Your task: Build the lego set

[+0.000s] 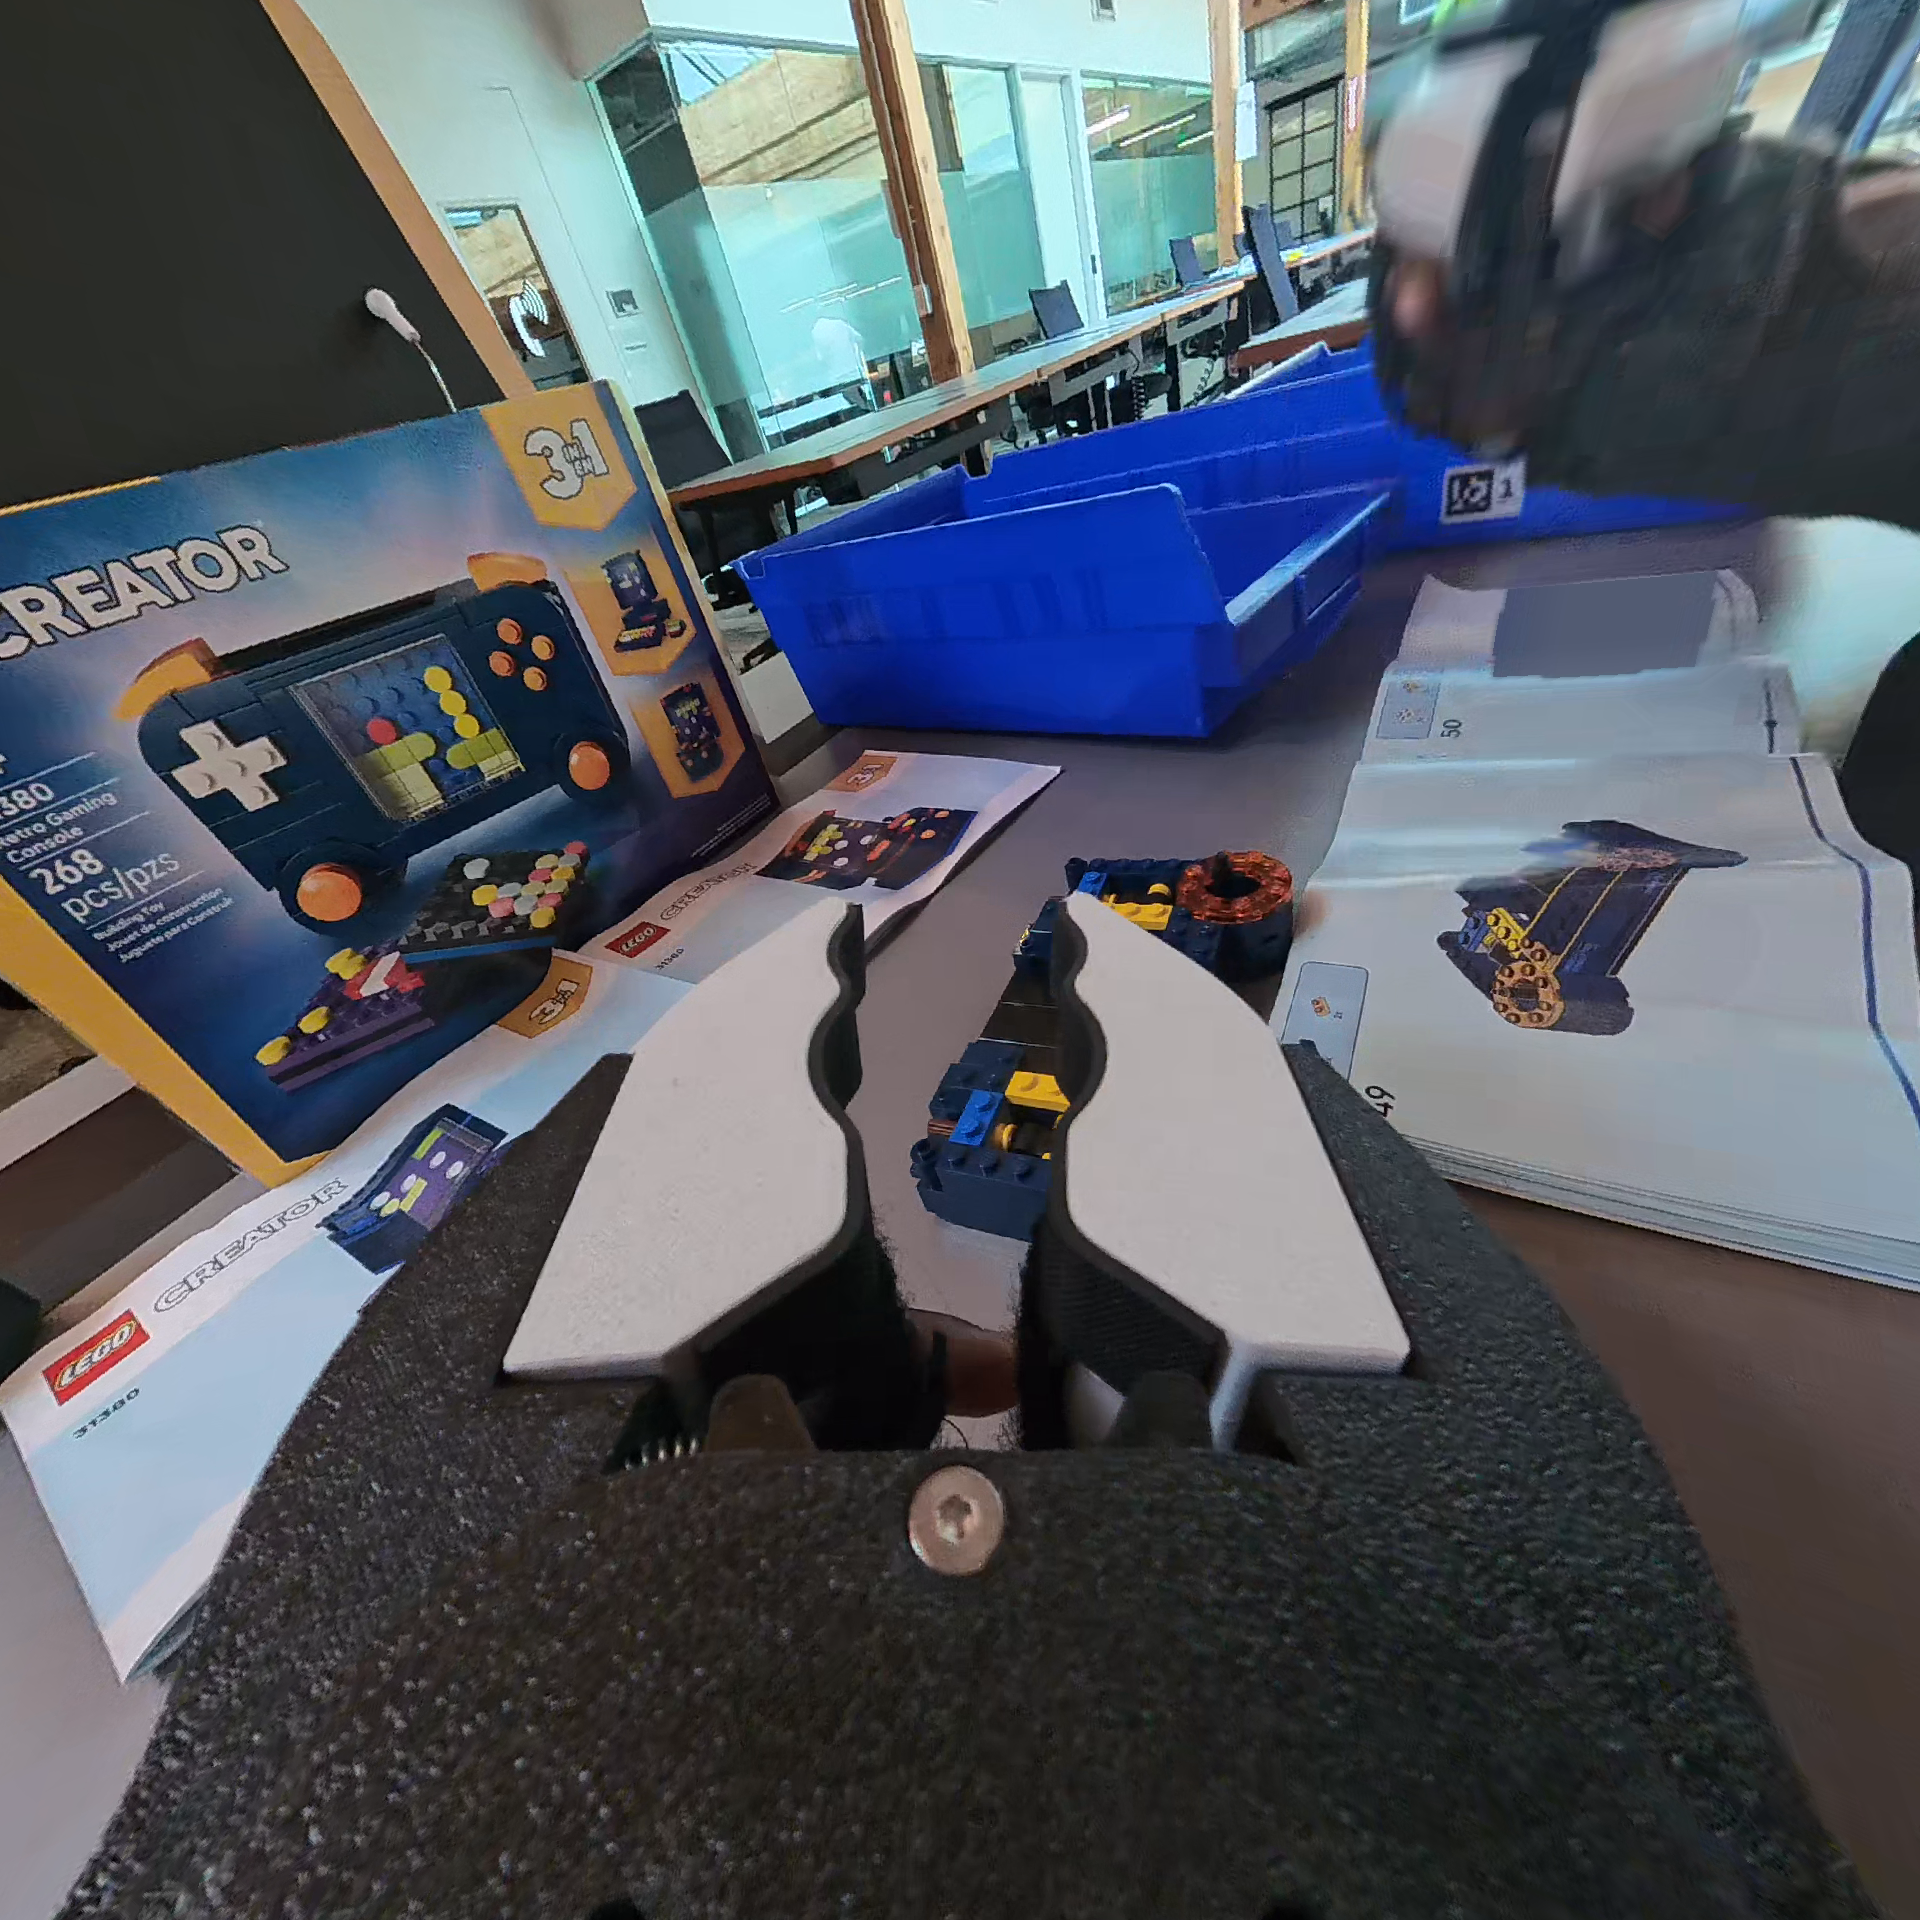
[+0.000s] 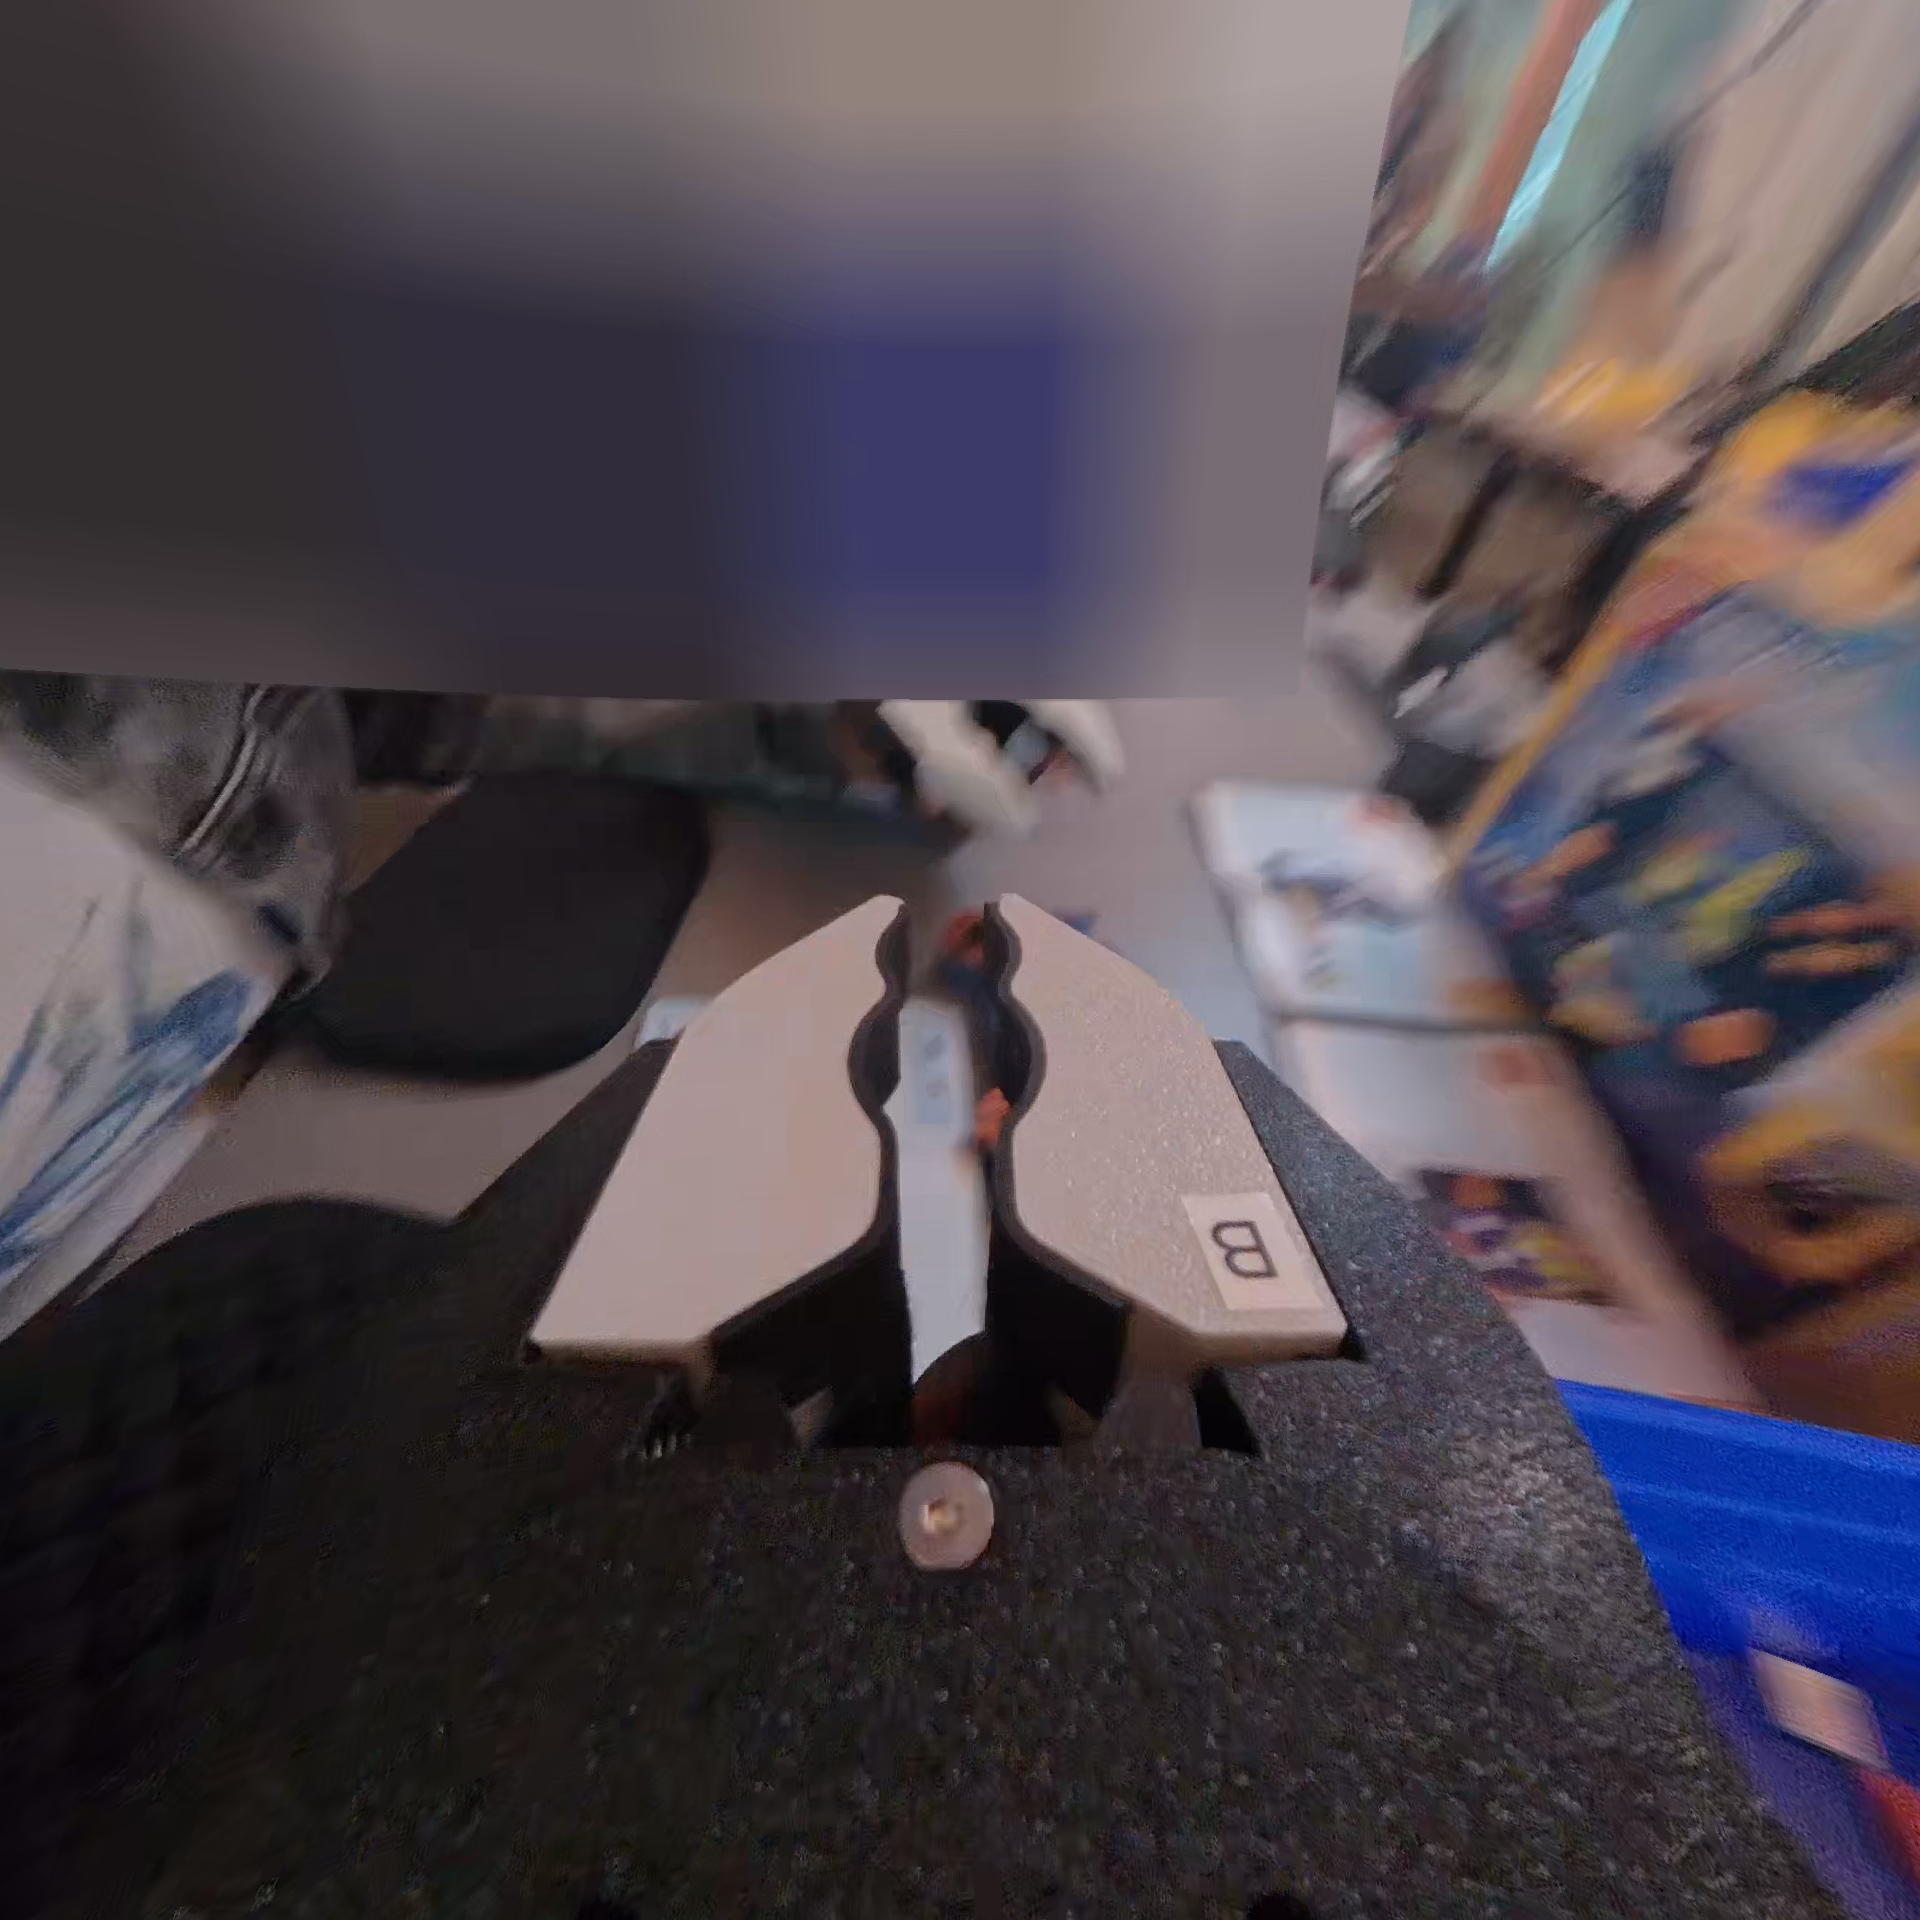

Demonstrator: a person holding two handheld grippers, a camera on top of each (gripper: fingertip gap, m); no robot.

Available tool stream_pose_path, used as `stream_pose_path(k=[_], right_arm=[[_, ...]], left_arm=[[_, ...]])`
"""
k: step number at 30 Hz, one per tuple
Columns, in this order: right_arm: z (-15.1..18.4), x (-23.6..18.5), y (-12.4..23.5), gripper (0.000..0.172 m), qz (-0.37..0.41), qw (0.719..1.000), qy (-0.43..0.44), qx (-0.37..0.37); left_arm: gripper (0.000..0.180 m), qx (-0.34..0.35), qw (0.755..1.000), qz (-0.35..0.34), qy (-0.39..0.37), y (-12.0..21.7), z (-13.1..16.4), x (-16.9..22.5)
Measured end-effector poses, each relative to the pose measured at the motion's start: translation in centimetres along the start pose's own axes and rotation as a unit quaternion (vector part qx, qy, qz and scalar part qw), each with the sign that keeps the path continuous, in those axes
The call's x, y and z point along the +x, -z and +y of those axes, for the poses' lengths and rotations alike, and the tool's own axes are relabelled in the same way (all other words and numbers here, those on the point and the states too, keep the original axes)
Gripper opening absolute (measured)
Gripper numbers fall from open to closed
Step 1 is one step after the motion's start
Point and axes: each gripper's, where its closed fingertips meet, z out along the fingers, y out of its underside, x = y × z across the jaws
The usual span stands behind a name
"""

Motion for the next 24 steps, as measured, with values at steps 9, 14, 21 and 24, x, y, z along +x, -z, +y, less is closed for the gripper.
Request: stream_pose_path(k=[9,14,21,24], right_arm=[[-5.9,3.2,9.2,0.000,0.194,0.967,0.089,0.141],[-4.4,2.6,7.1,0.000,0.165,0.978,0.095,0.084],[-3.3,2.8,6.1,0.001,0.161,0.981,0.092,0.064],[-3.0,2.9,6.2,0.001,0.160,0.981,0.085,0.063]], left_arm=[[0.034,-0.023,0.999,0.000,-0.022,-0.4,0.5,0.4],[0.035,-0.041,0.998,0.011,-0.043,-0.7,1.0,1.0],[0.035,-0.023,0.999,0.012,-0.026,-0.4,0.6,0.8],[0.035,-0.021,0.999,0.012,-0.022,-0.4,0.5,0.7]])
